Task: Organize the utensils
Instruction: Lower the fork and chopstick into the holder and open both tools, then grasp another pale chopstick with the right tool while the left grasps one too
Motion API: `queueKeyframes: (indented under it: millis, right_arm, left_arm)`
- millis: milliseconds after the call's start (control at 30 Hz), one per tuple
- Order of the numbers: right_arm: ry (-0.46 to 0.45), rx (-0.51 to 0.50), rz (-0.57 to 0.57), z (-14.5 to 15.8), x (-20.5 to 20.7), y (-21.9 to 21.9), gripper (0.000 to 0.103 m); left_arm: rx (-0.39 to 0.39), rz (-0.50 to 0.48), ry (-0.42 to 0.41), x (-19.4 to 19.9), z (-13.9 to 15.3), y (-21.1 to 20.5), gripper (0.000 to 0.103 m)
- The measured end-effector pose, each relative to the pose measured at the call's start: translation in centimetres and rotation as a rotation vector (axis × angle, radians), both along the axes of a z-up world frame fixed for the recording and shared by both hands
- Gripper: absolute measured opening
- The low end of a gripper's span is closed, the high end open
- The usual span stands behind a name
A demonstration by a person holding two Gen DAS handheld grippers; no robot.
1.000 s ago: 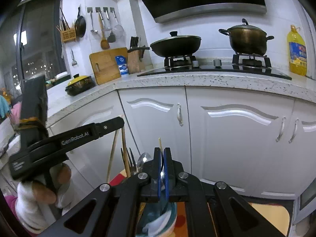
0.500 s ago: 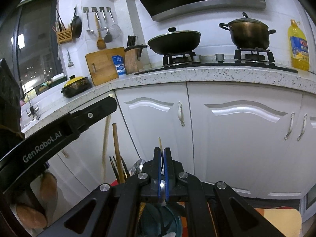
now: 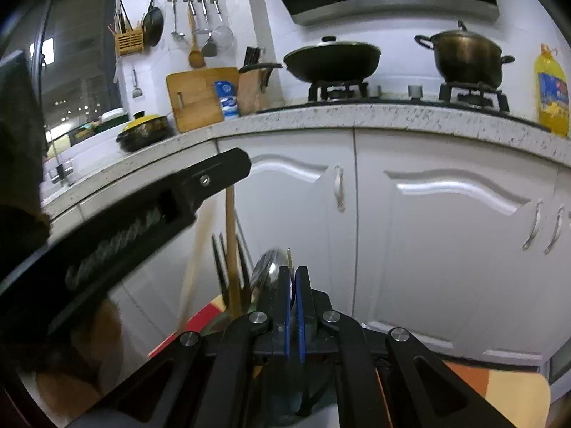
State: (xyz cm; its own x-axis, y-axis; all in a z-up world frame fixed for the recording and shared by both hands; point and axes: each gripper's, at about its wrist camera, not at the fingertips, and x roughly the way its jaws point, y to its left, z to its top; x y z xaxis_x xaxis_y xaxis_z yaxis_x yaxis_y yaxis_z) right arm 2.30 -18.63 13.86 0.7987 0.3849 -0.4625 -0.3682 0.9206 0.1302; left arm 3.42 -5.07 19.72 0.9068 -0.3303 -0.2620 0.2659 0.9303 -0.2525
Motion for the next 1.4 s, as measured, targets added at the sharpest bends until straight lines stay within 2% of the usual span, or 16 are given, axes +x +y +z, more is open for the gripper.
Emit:
queueKeyframes:
  millis: [233, 367, 467, 600, 633, 700, 733, 767, 900, 1067, 1233, 1400]
  right_arm:
    - [0.056, -0.003, 0.054, -0.9, -1.1, -0.6, 0.003]
    - [0.126, 0.004, 0.099, -1.8, -0.7, -0.5, 0.004]
    - [0.171, 0.03, 0.098, -2.1, -0.5, -0.9, 0.007]
    - [0.184, 0.084, 0.08, -1.8, -1.0, -2.2, 0.01]
    - [0.181, 0.088, 0.076, -1.7, -1.2, -2.5, 0.01]
    - [0.166, 0.091, 0.067, -1.3, -1.8, -2.9, 0.015]
    - [0.162, 0.094, 0.063, -1.1, -2.1, -3.0, 0.017]
    - [0.153, 0.1, 0.058, -0.9, -2.5, -3.3, 0.021]
    - [0.144, 0.106, 0.045, -0.2, -3.3, -3.9, 0.022]
    - [0.139, 0.121, 0.023, 0.5, -4.4, -4.8, 0.022]
    - [0.129, 0.084, -0.019, 1.0, -6.4, -6.9, 0.023]
    - [0.194, 0.031, -0.097, -0.9, -8.0, -10.5, 0.025]
  left_arm:
    - [-0.034, -0.039, 0.029, -0.2, 0.8, 0.7, 0.005]
    - [-0.06, -0.079, 0.062, -0.6, 1.4, 1.7, 0.005]
    - [-0.087, -0.103, 0.099, -0.8, 1.7, 3.0, 0.005]
    - [-0.108, -0.138, 0.155, -1.3, 1.6, 4.9, 0.006]
    - [-0.109, -0.14, 0.167, -1.5, 1.5, 5.4, 0.01]
    - [-0.114, -0.151, 0.218, -1.9, 0.7, 6.5, 0.028]
    - [-0.112, -0.141, 0.243, -2.1, 0.0, 7.2, 0.043]
    - [-0.106, -0.135, 0.263, -2.2, -0.6, 7.5, 0.048]
    - [-0.029, -0.1, 0.429, -1.8, -4.5, 8.4, 0.048]
    - [0.05, -0.092, 0.526, -1.4, -8.0, 7.9, 0.048]
    - [0.119, -0.08, 0.609, -0.5, -10.9, 7.5, 0.048]
    - [0.197, -0.086, 0.687, 0.4, -13.4, 7.0, 0.048]
